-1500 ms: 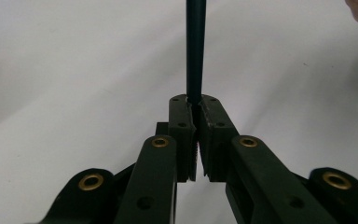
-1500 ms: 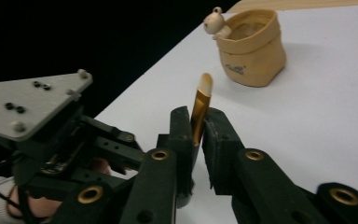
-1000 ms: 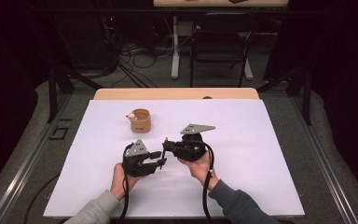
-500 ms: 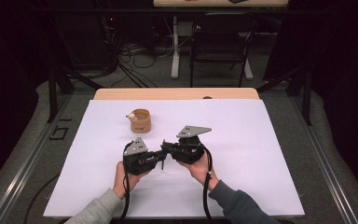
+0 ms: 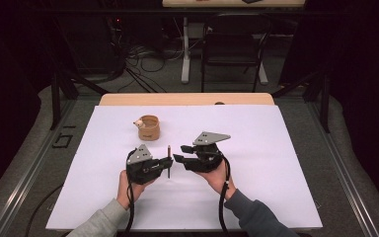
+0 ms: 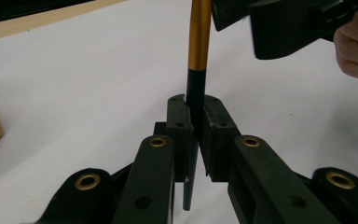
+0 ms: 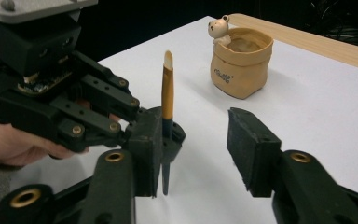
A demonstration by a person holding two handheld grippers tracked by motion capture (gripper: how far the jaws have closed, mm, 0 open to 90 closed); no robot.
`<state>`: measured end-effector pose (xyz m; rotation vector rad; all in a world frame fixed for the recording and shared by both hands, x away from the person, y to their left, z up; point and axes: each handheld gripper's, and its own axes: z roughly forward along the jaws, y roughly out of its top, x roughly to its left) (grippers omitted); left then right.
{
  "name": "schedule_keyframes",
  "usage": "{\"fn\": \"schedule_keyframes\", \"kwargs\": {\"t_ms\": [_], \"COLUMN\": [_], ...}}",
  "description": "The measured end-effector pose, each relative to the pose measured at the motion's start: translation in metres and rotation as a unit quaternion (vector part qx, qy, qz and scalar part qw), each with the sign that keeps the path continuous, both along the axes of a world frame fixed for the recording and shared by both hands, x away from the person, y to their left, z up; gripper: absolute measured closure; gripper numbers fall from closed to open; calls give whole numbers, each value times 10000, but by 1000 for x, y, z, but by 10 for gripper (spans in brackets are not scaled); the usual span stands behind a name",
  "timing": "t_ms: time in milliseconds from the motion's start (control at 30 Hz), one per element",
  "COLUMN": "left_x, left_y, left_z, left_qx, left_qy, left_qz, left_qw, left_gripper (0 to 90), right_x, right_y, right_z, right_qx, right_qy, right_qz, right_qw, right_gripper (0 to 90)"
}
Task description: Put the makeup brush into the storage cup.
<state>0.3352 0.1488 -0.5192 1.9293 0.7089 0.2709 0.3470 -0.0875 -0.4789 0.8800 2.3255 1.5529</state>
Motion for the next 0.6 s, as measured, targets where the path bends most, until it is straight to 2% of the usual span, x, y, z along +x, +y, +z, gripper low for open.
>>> {"fn": "schedule_keyframes", "kwargs": {"t_ms": [167, 300, 333, 367, 600], "left_x": [2, 3, 3, 3, 5], "left_y": [6, 10, 10, 12, 18], "left_z": [1, 1, 1, 1, 2], "left_qx": [26, 3, 3, 22, 18], "left_qy": [-51, -56, -56, -101, -148], "left_qz": [102, 187, 187, 211, 311], "left_qw": [9999, 9998, 9998, 9997, 9994], "left_gripper": [830, 830, 829, 829, 829], "right_x": [-1, 1, 1, 1, -2], "right_y": [-8, -16, -16, -19, -24], "right_z": [1, -2, -2, -3, -5], "right_qx": [-85, -107, -107, -168, -441], "right_qy": [-74, -43, -43, -73, -285], "right_qz": [-45, -102, -102, -138, -153], "right_qw": [9999, 9999, 9999, 9997, 9985], "right_gripper": [409, 291, 291, 242, 149]}}
